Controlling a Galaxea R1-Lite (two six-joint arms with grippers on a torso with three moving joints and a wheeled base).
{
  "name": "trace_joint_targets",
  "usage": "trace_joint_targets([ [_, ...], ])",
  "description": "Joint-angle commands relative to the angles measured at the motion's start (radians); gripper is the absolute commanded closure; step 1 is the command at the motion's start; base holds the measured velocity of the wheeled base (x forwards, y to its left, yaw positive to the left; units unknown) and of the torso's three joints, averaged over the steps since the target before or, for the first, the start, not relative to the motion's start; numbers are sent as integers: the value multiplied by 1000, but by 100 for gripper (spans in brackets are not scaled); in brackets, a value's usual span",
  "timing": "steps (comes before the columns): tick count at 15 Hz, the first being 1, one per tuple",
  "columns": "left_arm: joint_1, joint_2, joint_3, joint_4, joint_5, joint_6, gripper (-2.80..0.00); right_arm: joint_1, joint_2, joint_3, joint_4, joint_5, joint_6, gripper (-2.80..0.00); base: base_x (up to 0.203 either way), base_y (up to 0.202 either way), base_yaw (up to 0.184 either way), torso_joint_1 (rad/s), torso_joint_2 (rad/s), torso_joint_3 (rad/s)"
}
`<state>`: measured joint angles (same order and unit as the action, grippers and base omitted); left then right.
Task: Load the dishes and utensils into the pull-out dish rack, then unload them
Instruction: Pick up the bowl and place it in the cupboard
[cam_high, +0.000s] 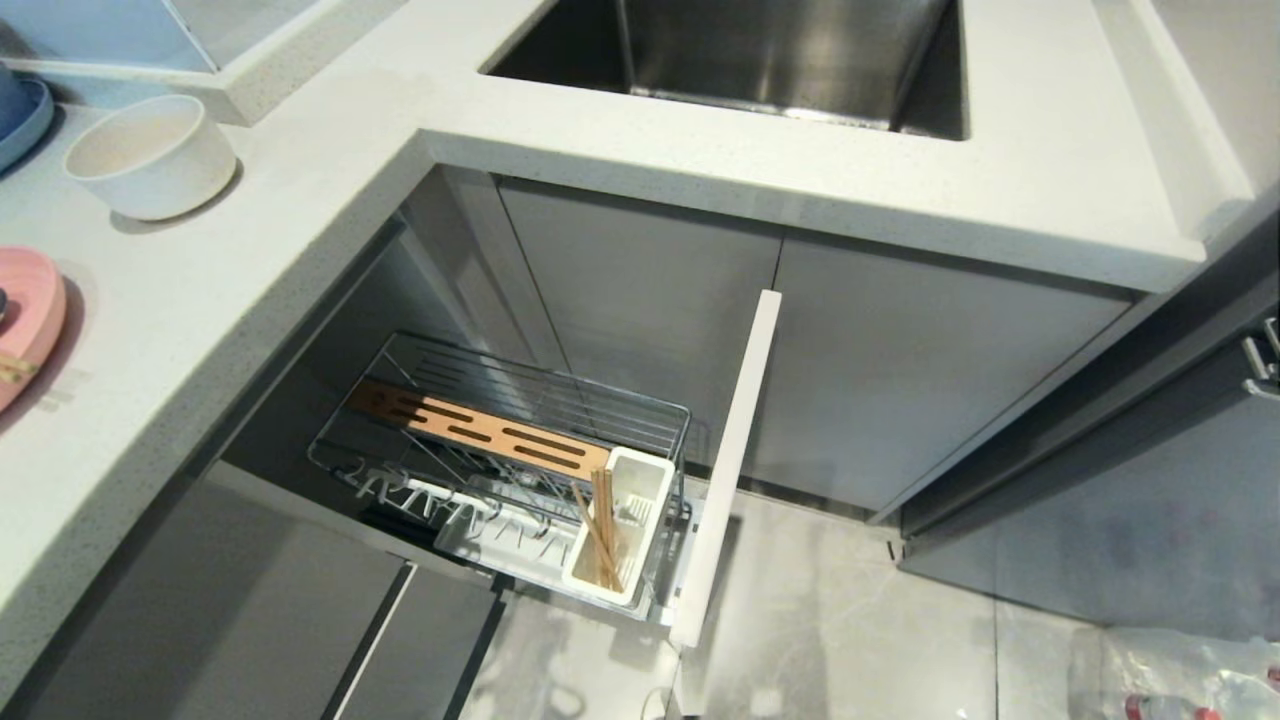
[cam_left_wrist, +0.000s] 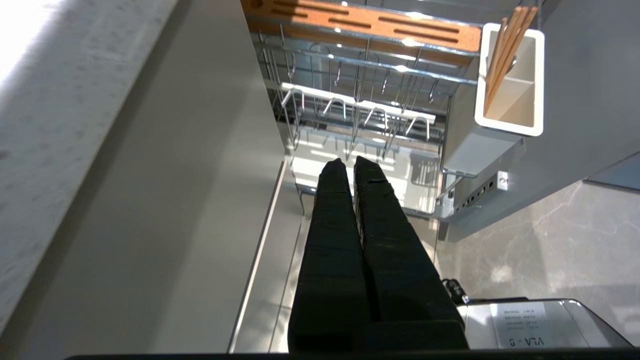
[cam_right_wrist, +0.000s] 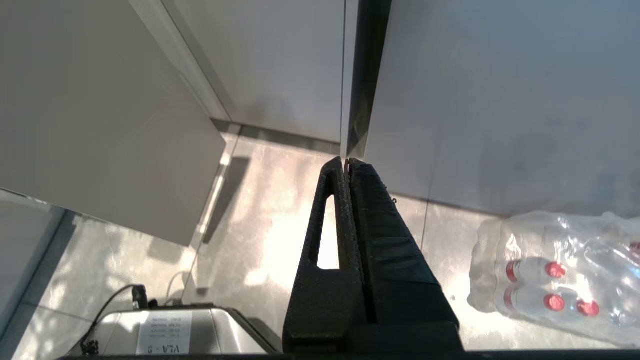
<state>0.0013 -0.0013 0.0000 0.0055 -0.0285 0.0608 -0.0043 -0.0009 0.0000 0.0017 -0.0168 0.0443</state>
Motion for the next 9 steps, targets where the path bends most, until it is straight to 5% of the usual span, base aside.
trace_joint_targets([
  [1, 0, 0, 0, 1, -1, 2, 0, 0, 1, 2, 0, 0, 0, 0, 0, 0, 0, -1, 3, -190],
  [6, 0, 0, 0, -1, 1, -7, 0, 0, 1, 2, 0, 0, 0, 0, 0, 0, 0, -1, 1, -85],
  [9, 0, -1, -42, -136, 10, 1, 0, 0, 1, 2, 1, 0, 0, 0, 0, 0, 0, 0, 0, 0],
])
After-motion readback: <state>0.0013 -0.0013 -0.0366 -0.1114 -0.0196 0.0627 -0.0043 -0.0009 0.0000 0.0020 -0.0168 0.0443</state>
